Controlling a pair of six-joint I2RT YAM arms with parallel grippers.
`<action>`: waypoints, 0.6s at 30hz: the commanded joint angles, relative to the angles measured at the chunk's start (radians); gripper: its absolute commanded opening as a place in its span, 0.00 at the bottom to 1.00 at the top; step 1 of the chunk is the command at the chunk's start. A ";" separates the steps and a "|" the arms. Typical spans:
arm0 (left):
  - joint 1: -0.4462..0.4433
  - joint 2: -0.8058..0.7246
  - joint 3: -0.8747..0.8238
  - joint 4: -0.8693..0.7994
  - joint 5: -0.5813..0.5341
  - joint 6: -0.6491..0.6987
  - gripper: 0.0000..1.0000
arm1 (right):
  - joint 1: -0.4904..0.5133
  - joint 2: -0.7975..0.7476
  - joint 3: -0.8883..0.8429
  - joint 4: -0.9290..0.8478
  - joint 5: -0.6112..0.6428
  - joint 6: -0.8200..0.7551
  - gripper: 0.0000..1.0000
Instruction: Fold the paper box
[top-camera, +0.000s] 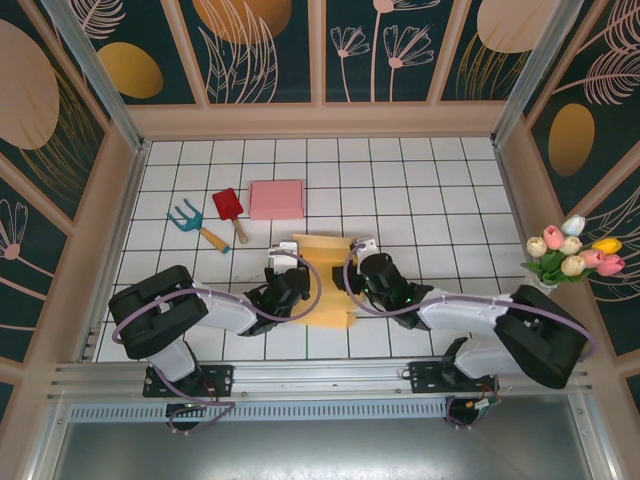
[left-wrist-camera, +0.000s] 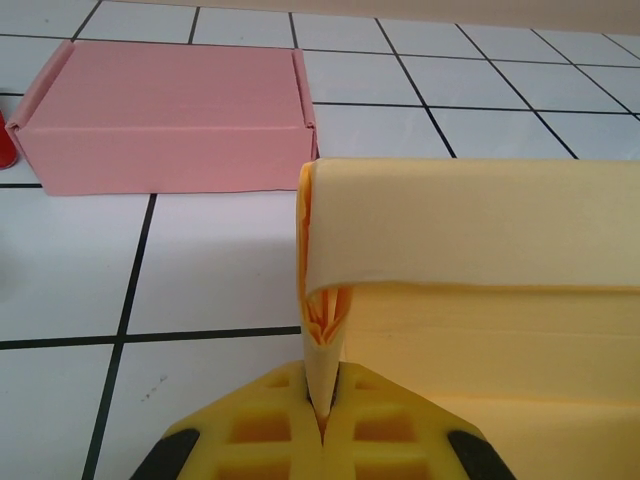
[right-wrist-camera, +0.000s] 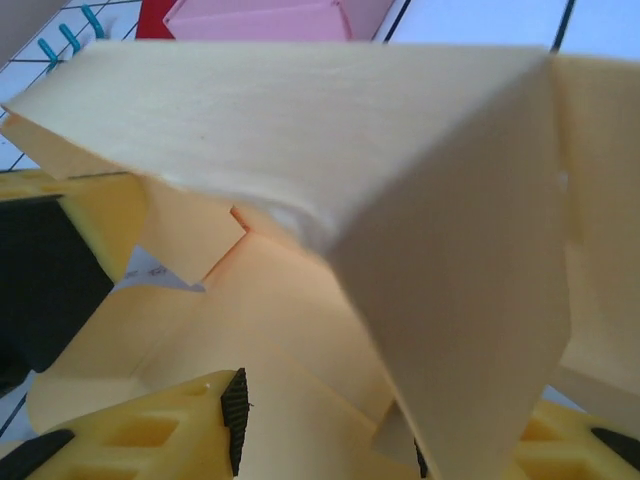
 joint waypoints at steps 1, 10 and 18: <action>-0.008 -0.018 -0.006 -0.007 -0.042 -0.006 0.00 | 0.009 -0.079 0.061 -0.320 0.067 -0.015 0.50; -0.008 0.008 -0.001 -0.007 -0.075 0.023 0.00 | 0.006 -0.314 0.281 -0.659 0.044 -0.205 0.52; -0.008 0.020 -0.024 0.058 -0.067 0.047 0.00 | -0.085 -0.223 0.567 -0.822 -0.061 -1.073 0.63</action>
